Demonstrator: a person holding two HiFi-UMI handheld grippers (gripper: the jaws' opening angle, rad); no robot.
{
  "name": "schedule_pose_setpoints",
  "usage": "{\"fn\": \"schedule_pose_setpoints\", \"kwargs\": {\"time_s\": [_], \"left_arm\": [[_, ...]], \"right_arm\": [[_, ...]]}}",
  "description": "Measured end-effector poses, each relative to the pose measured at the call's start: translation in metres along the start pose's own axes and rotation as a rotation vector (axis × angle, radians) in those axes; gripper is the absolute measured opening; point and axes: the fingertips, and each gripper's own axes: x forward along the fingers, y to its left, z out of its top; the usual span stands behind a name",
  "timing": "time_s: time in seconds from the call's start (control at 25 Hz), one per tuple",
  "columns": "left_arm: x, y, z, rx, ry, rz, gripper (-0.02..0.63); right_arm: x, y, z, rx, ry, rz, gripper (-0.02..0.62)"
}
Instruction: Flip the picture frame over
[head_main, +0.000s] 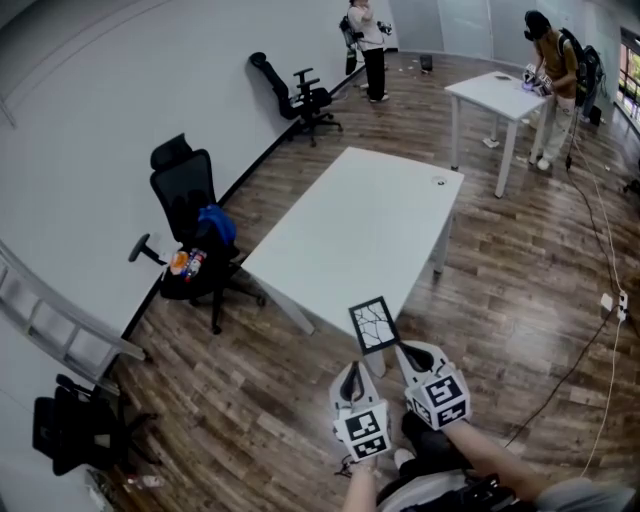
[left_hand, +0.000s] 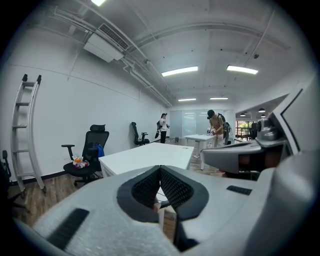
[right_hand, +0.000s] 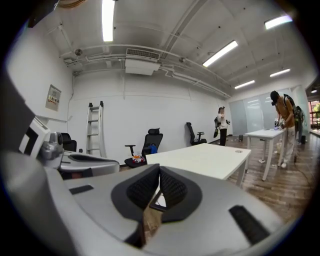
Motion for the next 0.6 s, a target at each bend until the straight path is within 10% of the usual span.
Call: {"fn": "schedule_pose_setpoints", "kwargs": {"time_s": [0.6], "left_arm": [[0.121,0.010,-0.066,-0.039,0.311,0.069,0.003]], "right_arm": [[0.104,-0.082,-0.072,0.066,0.283,0.122,0.072]]}}
